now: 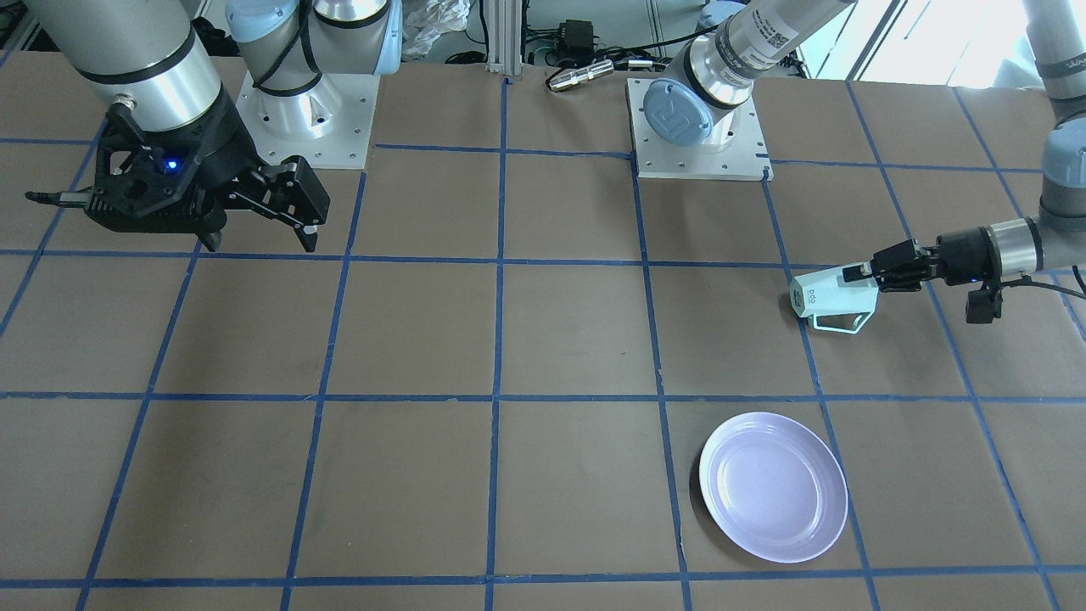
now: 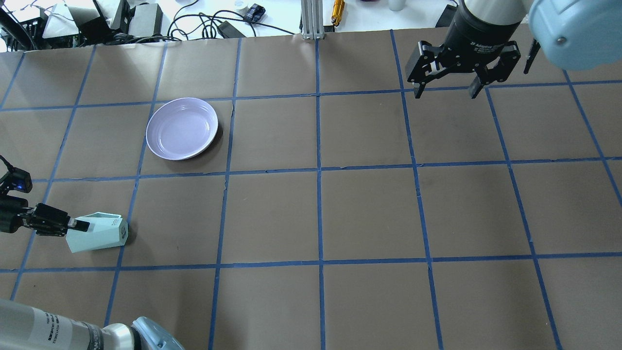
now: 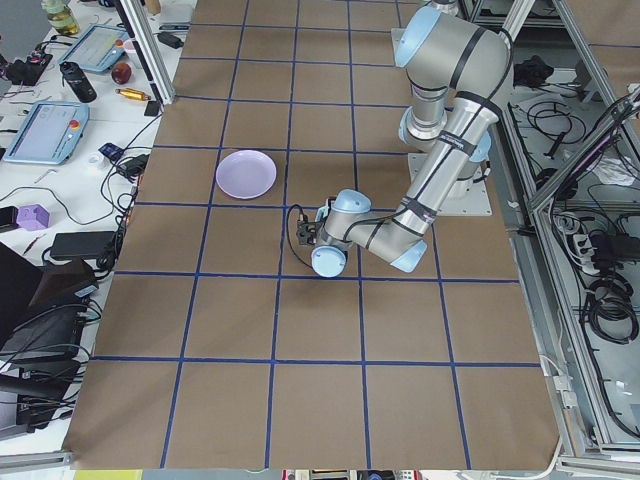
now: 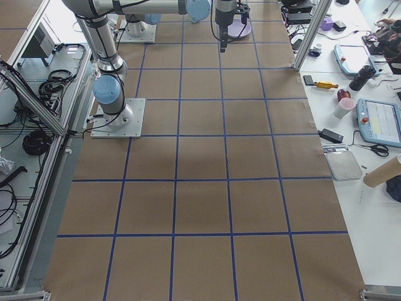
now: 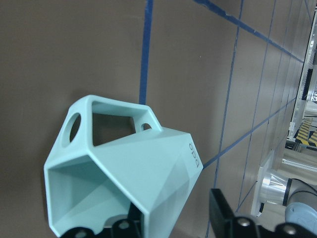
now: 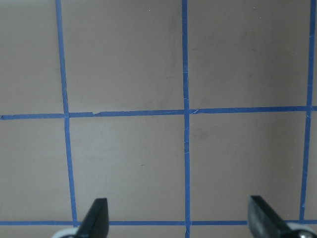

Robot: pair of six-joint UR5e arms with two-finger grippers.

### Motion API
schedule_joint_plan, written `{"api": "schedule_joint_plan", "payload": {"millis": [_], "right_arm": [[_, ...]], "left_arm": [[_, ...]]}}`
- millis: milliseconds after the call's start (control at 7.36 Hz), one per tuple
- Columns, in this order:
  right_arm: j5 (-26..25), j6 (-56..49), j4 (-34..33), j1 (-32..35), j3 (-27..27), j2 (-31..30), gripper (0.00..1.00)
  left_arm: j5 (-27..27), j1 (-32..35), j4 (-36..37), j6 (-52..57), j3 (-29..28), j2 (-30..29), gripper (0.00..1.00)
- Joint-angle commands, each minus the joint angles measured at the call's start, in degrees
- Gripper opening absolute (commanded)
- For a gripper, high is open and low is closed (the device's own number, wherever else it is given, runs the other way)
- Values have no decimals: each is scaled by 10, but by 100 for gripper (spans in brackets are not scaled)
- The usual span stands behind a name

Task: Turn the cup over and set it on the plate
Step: 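Lift the cup with the left gripper and rotate it upright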

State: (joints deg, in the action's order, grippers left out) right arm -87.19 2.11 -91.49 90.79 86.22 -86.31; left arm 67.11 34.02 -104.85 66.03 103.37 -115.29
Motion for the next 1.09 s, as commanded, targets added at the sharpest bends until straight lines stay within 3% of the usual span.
{"api": "schedule_joint_plan", "payload": {"millis": [0,544,951], "right_arm": [[0,0,0,0,0,0,100],[0,0,0,0,0,0,100],[0,0,0,0,0,0,100]], "left_arm": [[-5,-1,-13,18,-1,6,0],[-17,9,-56,16,-30,25,0],[8,66,-48,-19,-31,95,0]]}}
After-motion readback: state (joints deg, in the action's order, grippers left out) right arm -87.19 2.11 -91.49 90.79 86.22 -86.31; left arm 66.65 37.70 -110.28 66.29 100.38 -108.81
